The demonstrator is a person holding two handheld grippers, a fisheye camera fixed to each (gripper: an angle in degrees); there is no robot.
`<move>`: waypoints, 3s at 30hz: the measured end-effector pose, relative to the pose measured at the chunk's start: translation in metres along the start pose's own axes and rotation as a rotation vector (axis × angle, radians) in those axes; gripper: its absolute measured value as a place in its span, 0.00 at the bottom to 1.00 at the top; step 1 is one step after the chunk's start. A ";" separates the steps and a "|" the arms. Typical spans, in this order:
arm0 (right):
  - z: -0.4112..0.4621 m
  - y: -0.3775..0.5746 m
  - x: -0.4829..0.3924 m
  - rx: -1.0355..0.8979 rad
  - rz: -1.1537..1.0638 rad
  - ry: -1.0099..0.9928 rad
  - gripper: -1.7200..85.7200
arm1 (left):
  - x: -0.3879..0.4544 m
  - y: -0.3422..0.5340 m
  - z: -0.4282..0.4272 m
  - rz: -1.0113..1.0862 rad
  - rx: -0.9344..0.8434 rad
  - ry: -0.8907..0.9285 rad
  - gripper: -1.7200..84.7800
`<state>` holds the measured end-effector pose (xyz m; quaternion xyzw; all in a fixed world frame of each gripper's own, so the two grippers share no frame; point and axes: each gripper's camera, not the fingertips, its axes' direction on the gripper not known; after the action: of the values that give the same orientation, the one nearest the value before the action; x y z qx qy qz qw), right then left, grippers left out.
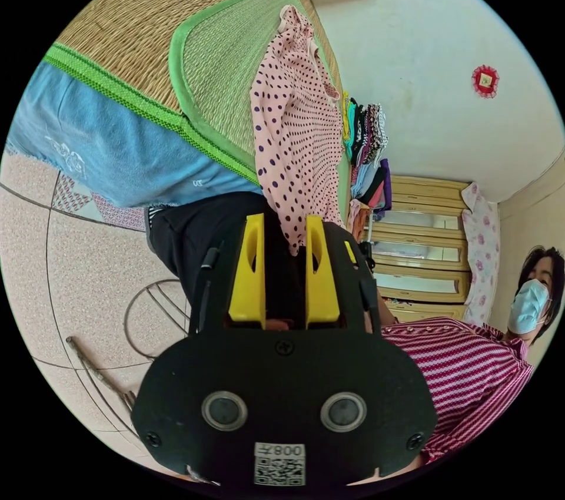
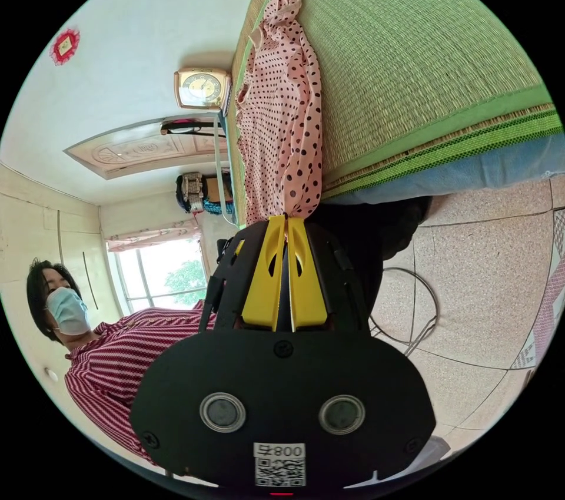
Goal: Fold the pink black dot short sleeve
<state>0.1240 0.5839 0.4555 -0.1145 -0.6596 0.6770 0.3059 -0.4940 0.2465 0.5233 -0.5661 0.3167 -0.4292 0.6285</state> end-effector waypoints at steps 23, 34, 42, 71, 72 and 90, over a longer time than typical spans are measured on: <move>-0.029 0.006 -0.039 0.041 -0.042 -0.032 0.02 | 0.036 -0.004 0.019 0.021 0.021 -0.011 0.03; -0.006 0.010 -0.033 0.026 0.009 -0.024 0.02 | 0.043 -0.008 0.085 0.009 0.002 0.007 0.10; 0.016 0.011 -0.035 0.011 0.014 -0.028 0.02 | 0.079 0.031 0.110 0.203 -0.020 -0.234 0.11; 0.079 0.027 -0.050 0.030 0.013 -0.091 0.02 | 0.107 0.132 0.102 0.398 -0.060 -0.335 0.02; 0.081 0.028 -0.051 0.030 0.013 -0.091 0.02 | 0.099 0.141 0.096 0.387 -0.070 -0.327 0.02; 0.128 0.062 -0.057 0.016 0.041 -0.090 0.02 | -0.017 0.206 0.088 -0.034 0.021 -0.011 0.12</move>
<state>0.0810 0.4495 0.3951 -0.0950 -0.6649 0.6928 0.2626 -0.3861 0.2984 0.3327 -0.5670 0.2993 -0.4399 0.6288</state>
